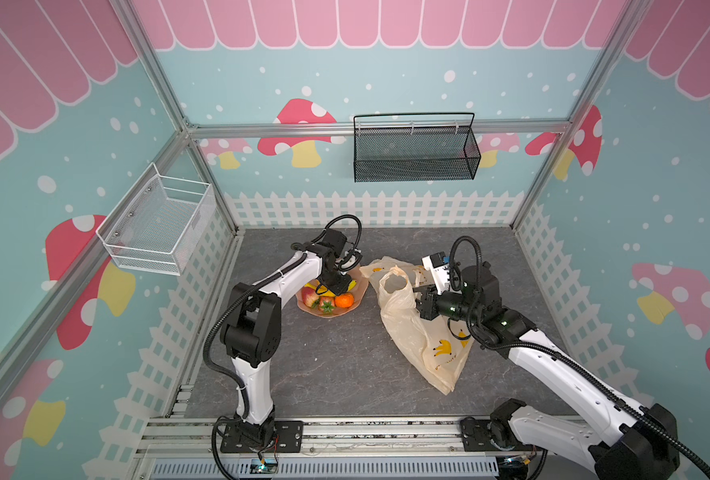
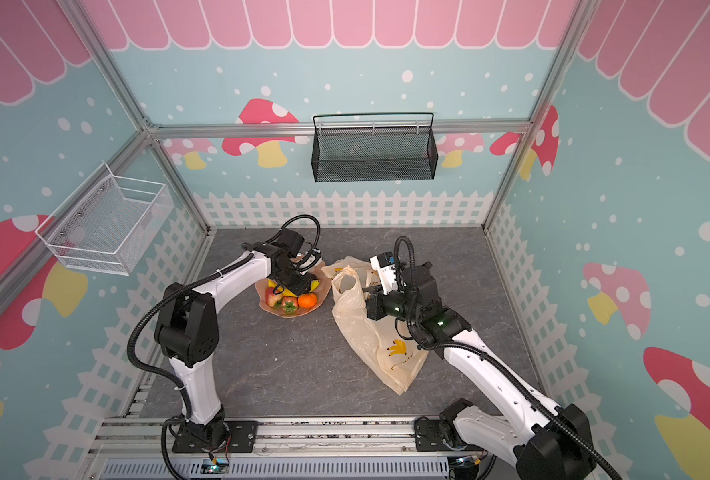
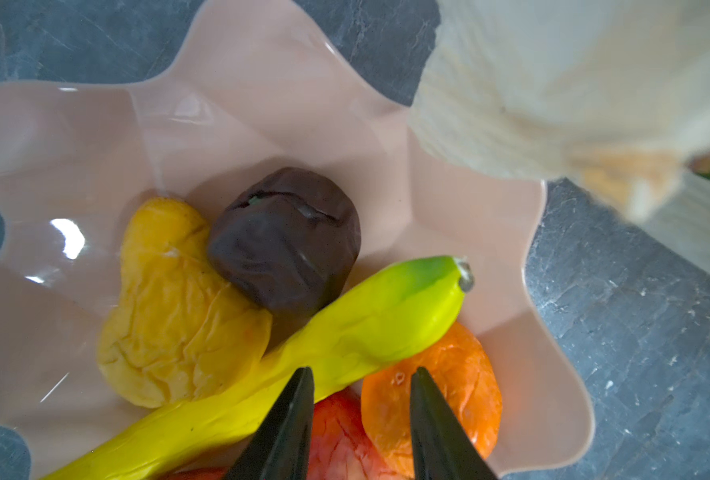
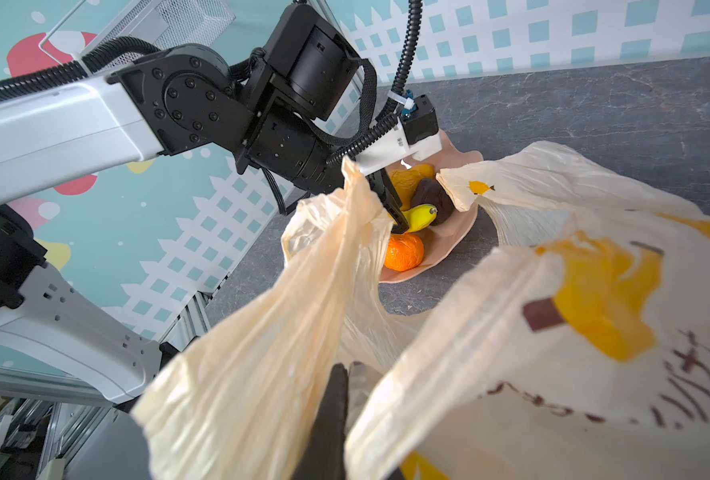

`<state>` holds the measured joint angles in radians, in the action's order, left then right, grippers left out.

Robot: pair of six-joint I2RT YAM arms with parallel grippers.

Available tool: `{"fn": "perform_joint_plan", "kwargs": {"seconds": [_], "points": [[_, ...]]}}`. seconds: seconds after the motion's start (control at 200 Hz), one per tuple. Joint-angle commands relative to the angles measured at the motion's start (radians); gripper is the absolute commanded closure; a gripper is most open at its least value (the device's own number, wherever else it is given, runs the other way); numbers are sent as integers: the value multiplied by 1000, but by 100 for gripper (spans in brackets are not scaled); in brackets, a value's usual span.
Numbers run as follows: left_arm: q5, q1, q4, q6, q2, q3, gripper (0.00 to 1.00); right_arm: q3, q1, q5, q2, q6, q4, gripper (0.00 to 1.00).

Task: Place the fruits into the plastic bag
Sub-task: 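Lower the left gripper onto the green-tipped yellow banana in the bowl, then close the left gripper around the green-tipped banana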

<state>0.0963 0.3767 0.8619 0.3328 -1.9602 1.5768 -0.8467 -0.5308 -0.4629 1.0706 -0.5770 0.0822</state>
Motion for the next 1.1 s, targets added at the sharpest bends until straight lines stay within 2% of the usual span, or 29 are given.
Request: {"fn": "perform_joint_plan", "kwargs": {"seconds": [0.0,0.07,0.65,1.096], "points": [[-10,12,-1,18,17,-3,53,-11,-3,-3,-21,-3,-9,100],[-20,20,-6,18,12,-3,50,-8,-4,-3,-24,-4,-9,100],[-124,28,-97,-28,-35,-39,42,9,-4,12,-46,-5,-4,100],[-105,28,-111,-43,-45,-64,41,8,-4,15,-46,-2,-3,100]]}}
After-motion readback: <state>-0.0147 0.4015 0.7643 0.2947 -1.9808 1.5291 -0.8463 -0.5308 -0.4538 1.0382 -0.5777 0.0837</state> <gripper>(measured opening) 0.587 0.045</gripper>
